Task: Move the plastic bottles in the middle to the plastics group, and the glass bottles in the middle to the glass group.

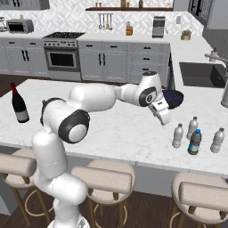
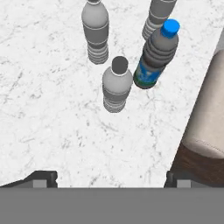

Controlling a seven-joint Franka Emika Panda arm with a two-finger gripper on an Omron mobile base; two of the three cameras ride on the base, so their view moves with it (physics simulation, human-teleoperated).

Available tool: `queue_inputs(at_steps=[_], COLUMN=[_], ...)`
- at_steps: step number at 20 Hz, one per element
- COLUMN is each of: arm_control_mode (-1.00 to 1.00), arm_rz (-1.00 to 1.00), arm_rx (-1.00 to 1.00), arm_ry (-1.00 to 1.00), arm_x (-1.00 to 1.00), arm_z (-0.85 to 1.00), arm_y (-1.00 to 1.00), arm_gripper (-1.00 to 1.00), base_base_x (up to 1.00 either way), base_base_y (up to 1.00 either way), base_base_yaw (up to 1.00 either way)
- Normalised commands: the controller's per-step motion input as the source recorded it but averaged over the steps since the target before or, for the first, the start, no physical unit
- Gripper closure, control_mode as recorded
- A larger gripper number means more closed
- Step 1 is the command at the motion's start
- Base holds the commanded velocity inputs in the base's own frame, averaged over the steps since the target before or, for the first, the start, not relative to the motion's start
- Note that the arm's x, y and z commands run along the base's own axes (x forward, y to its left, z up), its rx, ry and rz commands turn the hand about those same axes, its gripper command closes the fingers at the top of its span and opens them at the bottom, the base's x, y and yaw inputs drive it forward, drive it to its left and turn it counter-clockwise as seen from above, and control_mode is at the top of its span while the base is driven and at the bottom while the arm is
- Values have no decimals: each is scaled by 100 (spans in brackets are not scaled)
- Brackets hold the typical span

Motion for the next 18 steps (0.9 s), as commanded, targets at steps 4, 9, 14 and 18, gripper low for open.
queue_inputs(at_steps=[4,9,14,18], arm_control_mode=[-100,-100,-100,-100], arm_rz=[45,56,56,48], arm_rx=[0,0,0,-2], arm_ry=[0,1,1,0], arm_x=[0,-22,-80,-98], arm_z=[0,1,25,38], arm_y=[100,100,92,81], arm_gripper=[-100,-100,-100,-100], base_base_x=[0,0,0,0], base_base_y=[0,0,0,0], base_base_yaw=[0,0,0,0])
